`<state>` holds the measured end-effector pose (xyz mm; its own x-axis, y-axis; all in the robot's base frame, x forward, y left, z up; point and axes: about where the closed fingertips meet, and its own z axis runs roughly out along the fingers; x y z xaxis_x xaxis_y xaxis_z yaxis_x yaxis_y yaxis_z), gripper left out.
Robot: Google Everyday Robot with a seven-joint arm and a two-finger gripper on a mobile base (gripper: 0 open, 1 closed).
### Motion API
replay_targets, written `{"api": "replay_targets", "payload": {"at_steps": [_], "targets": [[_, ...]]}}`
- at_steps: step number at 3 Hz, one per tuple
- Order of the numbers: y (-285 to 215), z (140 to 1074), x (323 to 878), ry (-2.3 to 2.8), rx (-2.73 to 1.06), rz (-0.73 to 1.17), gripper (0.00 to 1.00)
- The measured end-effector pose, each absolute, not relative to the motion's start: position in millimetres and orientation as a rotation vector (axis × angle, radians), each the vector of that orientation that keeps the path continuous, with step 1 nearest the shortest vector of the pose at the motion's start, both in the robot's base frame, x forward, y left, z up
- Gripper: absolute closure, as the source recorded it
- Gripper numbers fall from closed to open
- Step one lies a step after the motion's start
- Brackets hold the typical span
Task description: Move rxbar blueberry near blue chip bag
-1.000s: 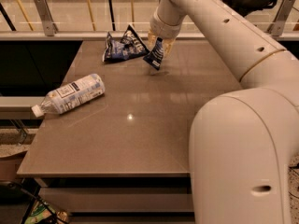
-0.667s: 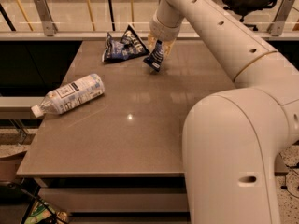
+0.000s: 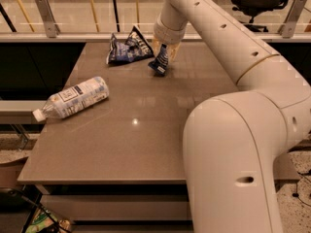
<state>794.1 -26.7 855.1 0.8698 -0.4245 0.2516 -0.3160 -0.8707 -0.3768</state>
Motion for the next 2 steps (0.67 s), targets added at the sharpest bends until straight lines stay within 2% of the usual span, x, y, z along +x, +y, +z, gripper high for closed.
{"api": "replay_targets", "payload": {"at_steps": [2], "targets": [[-23.4,847.4,795.1,0.55,-2.722,-0.459,0.35]]}}
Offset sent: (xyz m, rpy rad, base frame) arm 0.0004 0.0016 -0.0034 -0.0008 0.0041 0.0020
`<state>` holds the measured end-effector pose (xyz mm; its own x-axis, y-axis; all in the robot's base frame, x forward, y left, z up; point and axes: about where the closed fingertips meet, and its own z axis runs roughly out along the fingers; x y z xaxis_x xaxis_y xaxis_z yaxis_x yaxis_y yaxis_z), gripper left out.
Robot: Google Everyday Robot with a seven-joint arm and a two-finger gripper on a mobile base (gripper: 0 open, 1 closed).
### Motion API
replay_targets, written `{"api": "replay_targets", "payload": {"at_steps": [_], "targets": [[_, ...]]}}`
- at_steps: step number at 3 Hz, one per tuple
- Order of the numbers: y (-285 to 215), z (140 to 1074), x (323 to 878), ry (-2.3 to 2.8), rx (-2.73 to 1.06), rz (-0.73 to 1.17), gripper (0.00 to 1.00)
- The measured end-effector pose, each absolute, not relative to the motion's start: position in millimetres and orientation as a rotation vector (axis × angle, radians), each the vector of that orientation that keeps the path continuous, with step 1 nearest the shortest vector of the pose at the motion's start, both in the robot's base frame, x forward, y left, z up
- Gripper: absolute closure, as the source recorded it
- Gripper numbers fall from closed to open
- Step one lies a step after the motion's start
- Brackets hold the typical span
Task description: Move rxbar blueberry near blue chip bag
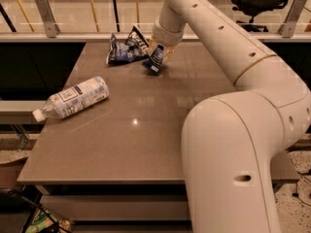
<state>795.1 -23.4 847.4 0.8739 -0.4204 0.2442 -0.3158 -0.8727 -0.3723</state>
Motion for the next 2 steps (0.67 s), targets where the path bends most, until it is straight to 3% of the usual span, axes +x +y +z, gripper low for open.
{"api": "replay_targets", "payload": {"at_steps": [1,2], "targets": [[-22.0,843.8,795.5,0.549,-2.725,-0.453,0.12],[-20.8,840.4,795.8,0.548,-2.728,-0.447,0.0]]}}
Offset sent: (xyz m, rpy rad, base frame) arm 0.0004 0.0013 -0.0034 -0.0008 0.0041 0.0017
